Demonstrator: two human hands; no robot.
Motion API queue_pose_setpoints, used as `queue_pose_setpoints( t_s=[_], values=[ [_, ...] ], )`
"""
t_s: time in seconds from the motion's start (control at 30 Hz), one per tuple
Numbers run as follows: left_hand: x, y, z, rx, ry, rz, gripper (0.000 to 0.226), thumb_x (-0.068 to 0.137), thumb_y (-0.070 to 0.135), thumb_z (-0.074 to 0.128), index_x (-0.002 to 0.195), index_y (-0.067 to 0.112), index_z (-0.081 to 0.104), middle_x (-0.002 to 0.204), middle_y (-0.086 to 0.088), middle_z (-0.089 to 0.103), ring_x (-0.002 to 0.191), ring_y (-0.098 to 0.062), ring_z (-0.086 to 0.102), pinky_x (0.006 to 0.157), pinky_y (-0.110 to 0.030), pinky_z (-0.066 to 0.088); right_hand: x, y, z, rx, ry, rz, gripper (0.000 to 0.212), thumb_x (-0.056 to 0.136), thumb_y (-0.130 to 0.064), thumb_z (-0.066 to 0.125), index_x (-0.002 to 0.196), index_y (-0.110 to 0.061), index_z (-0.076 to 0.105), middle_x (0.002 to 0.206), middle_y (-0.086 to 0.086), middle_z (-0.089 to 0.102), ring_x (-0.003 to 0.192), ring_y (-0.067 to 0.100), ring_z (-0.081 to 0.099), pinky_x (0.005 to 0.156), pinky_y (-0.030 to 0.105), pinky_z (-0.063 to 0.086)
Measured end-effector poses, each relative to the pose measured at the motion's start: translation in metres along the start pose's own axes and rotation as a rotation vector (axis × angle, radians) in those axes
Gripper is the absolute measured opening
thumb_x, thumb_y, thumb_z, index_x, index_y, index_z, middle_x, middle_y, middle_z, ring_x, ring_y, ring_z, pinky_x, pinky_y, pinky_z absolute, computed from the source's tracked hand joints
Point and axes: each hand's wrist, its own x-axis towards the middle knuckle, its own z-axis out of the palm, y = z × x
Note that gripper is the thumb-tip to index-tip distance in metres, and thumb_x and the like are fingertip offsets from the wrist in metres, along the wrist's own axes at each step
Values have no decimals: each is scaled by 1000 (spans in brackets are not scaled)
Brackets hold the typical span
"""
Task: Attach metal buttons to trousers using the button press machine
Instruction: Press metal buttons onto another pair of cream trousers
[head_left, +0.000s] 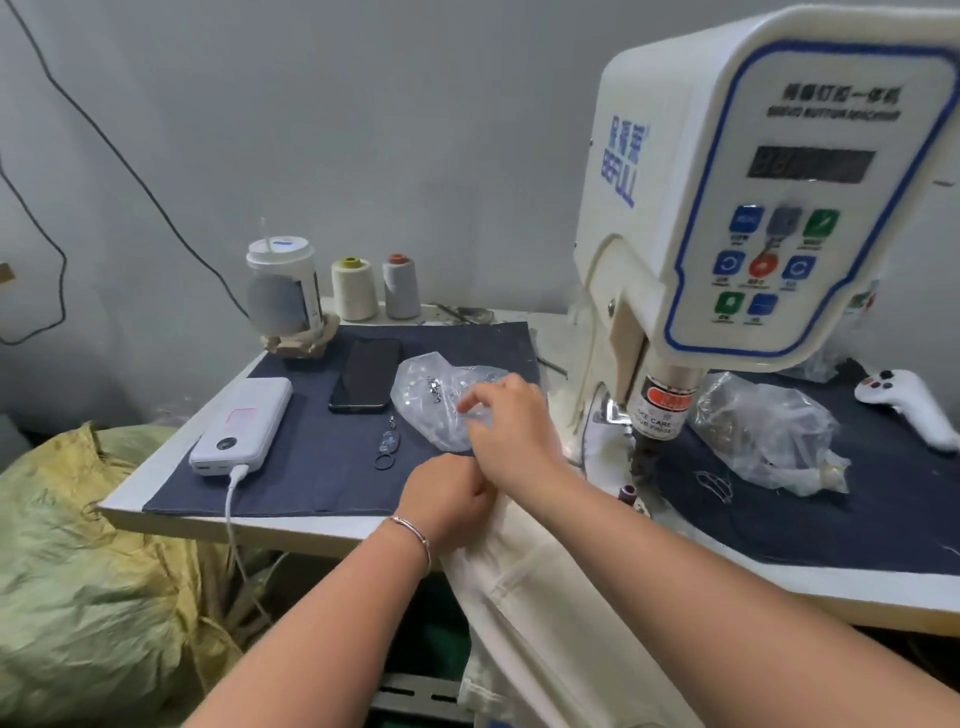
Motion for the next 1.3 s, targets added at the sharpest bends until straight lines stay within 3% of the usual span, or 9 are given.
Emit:
queue_pose_setpoints(
  t_s=[0.1,0.2,0.27,0.33,0.47,0.6,0.8,1.3],
  values=[
    [0,-4,5,-206,53,-75,43,90,46,42,67,12,54,64,-5,60,61,-25,51,47,-32,25,40,9,27,-153,-37,-27,33,90,-9,46,109,-29,66,122,2,45,121,22,33,80,29,37],
    [2,-5,5,-263,45,-108,44,93,38,52,56,19,39,51,1,45,49,-14,40,46,-32,21,67,14,45,-235,-112,-3,33,93,-13,47,112,-32,65,126,5,42,125,26,30,83,31,38],
    [4,-5,5,-290,35,-120,47,89,39,53,53,18,34,47,1,39,46,-15,34,46,-32,19,80,12,54,-345,-167,13,32,94,-14,47,114,-32,65,127,7,41,125,28,31,90,36,41],
    [3,-5,5,-299,30,-125,46,80,45,51,52,15,30,44,0,36,45,-18,28,45,-32,18,87,9,61,-458,-171,17,31,95,-16,46,117,-26,65,128,9,41,123,29,33,91,37,40],
    [4,-8,6,-306,15,-146,46,81,34,57,54,14,25,48,-3,29,50,-20,21,46,-33,17,97,7,70,-581,-76,28,27,94,-12,45,113,-13,63,128,9,42,119,27,38,77,31,34],
    [3,-6,5,-314,5,-122,35,67,40,43,52,13,28,47,-4,31,48,-20,24,46,-33,18,104,10,75,-610,-56,63,29,94,-11,45,118,-12,62,130,9,43,119,26,39,80,29,35],
    [7,-9,9,-299,8,-141,30,83,23,56,58,14,42,59,-1,48,59,-27,40,51,-34,28,108,15,81,-615,-50,75,24,95,-15,50,116,-13,62,129,8,42,117,26,40,77,29,31],
    [7,-7,5,-294,-38,-141,25,64,38,39,57,14,43,59,-1,48,61,-29,43,53,-34,31,105,19,84,-528,-48,27,25,94,-9,47,109,-14,66,125,9,44,115,27,40,74,31,35]
  ],
)
